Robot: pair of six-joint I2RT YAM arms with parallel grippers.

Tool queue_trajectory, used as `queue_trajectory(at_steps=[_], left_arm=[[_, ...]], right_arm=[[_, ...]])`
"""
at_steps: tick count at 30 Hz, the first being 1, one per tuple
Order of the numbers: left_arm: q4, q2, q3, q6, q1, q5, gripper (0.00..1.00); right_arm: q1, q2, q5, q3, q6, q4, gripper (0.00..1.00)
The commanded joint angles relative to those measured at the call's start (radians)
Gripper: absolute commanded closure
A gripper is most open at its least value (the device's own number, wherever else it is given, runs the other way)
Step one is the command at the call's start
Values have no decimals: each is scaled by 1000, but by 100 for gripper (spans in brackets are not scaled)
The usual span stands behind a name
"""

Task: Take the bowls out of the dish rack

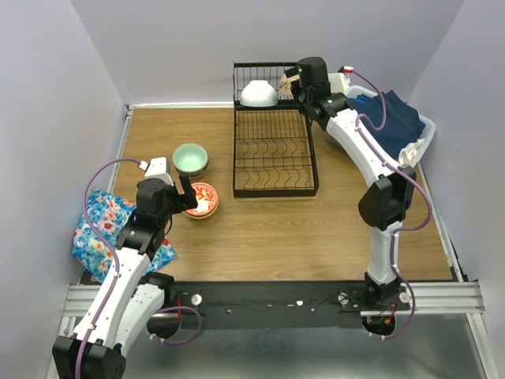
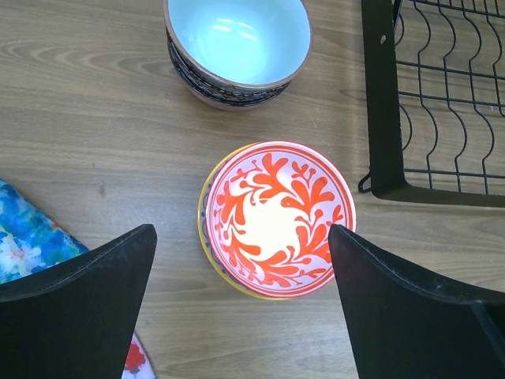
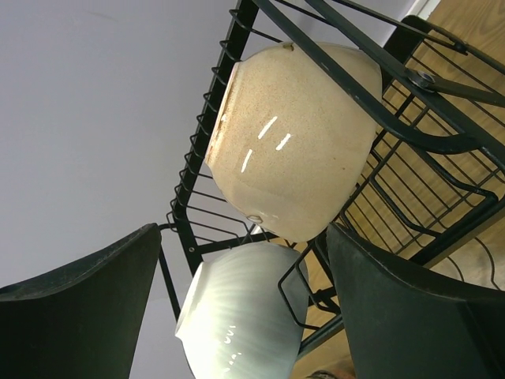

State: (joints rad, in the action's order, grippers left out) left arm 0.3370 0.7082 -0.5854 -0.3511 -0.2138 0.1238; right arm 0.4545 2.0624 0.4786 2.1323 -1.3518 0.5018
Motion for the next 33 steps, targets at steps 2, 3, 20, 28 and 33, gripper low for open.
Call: queue_trajectory(at_steps=[2,3,20,28,33], left_arm=[[-23,-13,12,9,-9,28,1],[-23,-12,10,11,-9,27,1],[-19,-9,10,15,-12,39,1],[-19,-7,10,17,-10,40,1],[-21,-7,9,20,-12,40,1]], right_arm=[[4,25,81,-38,-53,-19,6],[4,30,86,-34,-58,-20,6],[3,-1,109,-250,20,-426,7],[6,-64,115,-420,117,-721,14],[6,-67,83,-488,203,-913,22]])
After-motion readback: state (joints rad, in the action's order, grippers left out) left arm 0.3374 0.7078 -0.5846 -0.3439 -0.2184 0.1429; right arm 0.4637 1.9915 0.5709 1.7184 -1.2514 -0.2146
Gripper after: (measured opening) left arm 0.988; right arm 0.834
